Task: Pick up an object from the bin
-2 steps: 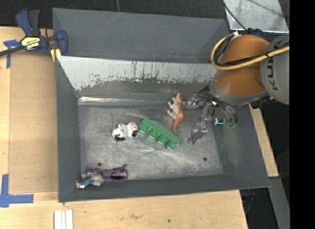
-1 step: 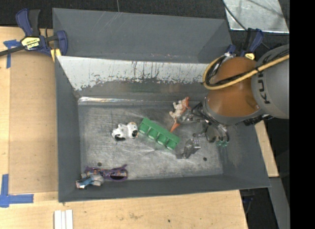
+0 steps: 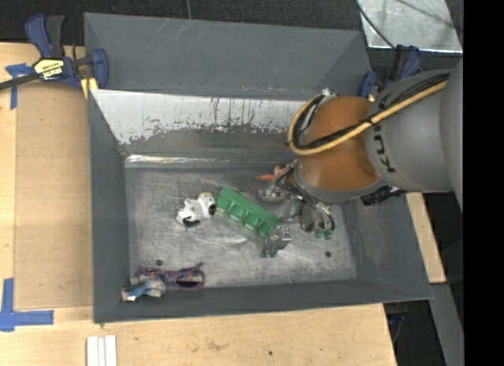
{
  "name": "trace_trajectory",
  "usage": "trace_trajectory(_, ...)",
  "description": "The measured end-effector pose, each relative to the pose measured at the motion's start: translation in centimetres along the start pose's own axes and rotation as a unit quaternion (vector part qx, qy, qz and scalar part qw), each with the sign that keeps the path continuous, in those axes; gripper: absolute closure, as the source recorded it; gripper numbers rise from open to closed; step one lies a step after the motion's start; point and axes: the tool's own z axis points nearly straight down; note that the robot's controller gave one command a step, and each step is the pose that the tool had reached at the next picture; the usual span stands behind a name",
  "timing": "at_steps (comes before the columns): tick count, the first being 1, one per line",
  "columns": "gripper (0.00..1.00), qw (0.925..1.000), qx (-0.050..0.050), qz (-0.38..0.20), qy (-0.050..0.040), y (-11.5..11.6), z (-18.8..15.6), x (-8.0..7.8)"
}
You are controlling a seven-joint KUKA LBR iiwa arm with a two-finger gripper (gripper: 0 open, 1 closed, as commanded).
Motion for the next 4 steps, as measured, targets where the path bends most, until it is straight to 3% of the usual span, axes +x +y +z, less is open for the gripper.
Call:
trace_trajectory(1, 1.0, 0.9986, -0.002, 0.052, -0.009, 5.2, 0.3, 0.6)
trace_trajectory(2, 1.0, 0.9986, -0.002, 0.052, -0.009, 5.2, 0.3, 0.6)
trace_trajectory(3, 1.0, 0.9992, -0.001, 0.04, -0.0019, 0.2, -13.7, -0.9)
trace_trajectory(4, 0.0, 0.9992, -0.001, 0.04, -0.0014, 0.2, -13.6, -0.9)
